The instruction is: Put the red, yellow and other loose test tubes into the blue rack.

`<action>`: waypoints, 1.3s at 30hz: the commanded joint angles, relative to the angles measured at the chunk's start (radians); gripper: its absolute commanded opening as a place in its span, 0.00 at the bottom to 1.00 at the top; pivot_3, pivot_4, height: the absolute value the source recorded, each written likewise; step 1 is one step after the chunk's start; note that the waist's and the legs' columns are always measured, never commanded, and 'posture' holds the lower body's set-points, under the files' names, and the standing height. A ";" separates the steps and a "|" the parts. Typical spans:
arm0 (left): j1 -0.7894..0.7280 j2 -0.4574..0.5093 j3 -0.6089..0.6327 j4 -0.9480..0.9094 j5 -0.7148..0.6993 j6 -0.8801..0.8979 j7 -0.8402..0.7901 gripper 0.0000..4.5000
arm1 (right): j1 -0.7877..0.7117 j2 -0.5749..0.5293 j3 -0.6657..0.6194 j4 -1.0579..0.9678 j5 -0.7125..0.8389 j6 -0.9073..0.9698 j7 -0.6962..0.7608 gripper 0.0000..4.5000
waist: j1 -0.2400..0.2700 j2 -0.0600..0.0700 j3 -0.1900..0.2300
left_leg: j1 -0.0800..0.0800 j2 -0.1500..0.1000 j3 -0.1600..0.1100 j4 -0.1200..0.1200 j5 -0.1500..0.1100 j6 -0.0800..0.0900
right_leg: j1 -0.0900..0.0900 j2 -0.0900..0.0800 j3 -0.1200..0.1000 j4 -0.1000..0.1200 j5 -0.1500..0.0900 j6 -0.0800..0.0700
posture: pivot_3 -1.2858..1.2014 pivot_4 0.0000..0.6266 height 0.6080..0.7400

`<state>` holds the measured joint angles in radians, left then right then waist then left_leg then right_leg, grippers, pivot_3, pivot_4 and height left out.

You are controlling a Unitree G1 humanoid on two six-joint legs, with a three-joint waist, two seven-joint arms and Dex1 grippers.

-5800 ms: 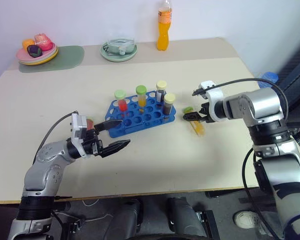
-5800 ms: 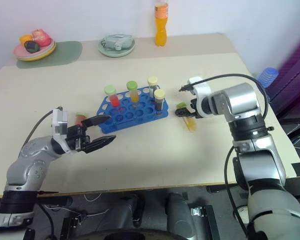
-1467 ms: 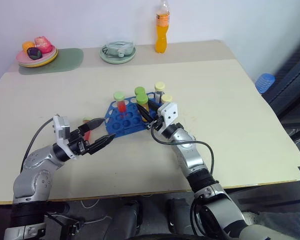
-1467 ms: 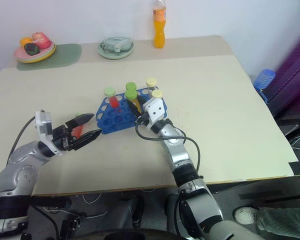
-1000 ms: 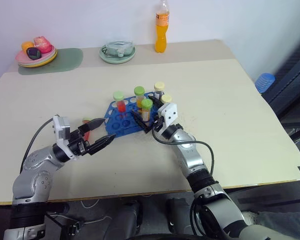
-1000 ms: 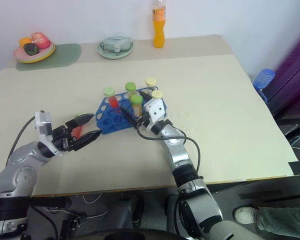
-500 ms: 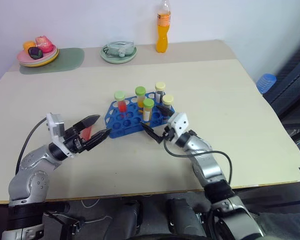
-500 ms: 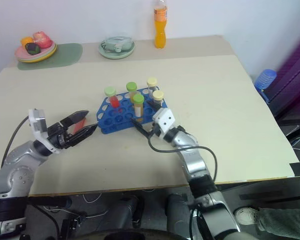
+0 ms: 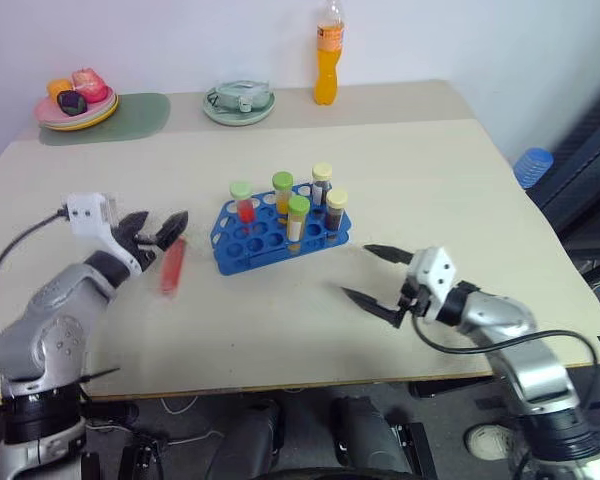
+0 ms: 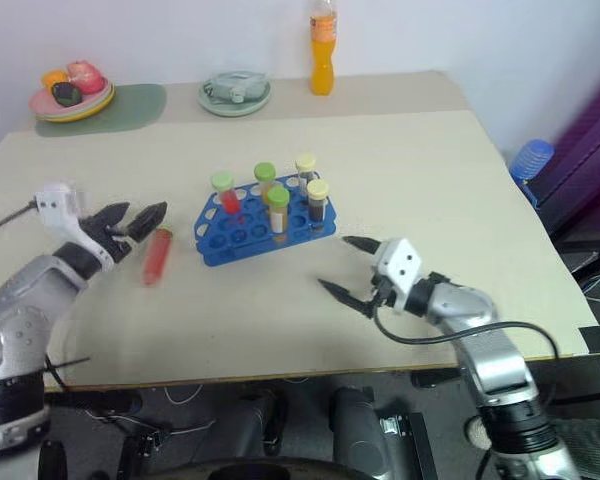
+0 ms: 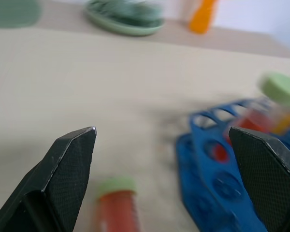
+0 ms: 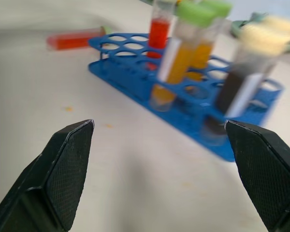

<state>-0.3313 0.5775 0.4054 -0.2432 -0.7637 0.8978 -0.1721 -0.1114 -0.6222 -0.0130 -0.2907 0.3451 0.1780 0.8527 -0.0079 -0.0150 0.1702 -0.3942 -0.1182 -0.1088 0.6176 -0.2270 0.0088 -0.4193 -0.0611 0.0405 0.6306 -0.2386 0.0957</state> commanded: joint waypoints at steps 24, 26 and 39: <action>-0.627 0.168 -0.264 0.698 -0.162 0.717 0.356 1.00 | -0.160 -0.068 -0.082 -0.089 0.058 0.106 -0.025 0.99 | 0.018 -0.002 0.001 | -0.006 -0.001 0.000 0.001 0.002 -0.003 | -0.007 0.000 0.001 0.002 0.000 0.000 | 0.52 0.24 1.00; -0.637 0.151 -0.275 0.735 -0.166 0.717 0.380 1.00 | -0.158 -0.071 -0.085 -0.101 0.062 0.118 -0.029 0.99 | 0.020 -0.002 0.001 | -0.007 -0.001 0.000 0.002 0.004 -0.008 | -0.008 0.000 0.001 0.002 0.000 0.000 | 0.52 0.24 1.00; -0.717 0.093 -0.239 0.915 -0.061 0.717 0.482 1.00 | -0.066 -0.128 -0.102 -0.193 0.158 0.152 0.091 0.99 | 0.017 -0.002 0.001 | -0.012 -0.001 0.000 0.009 0.004 -0.007 | -0.011 0.000 0.000 0.005 0.001 0.000 | 0.52 0.24 1.00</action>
<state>-1.0326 0.6619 0.1447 0.6638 -0.8497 1.6064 0.3028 -0.1722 -0.7365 -0.0958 -0.4407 0.4796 0.3370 0.9286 0.0091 -0.0170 0.1710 -0.4065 -0.1192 -0.1086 0.6270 -0.2233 0.0020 -0.4301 -0.0614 0.0408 0.6363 -0.2379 0.0962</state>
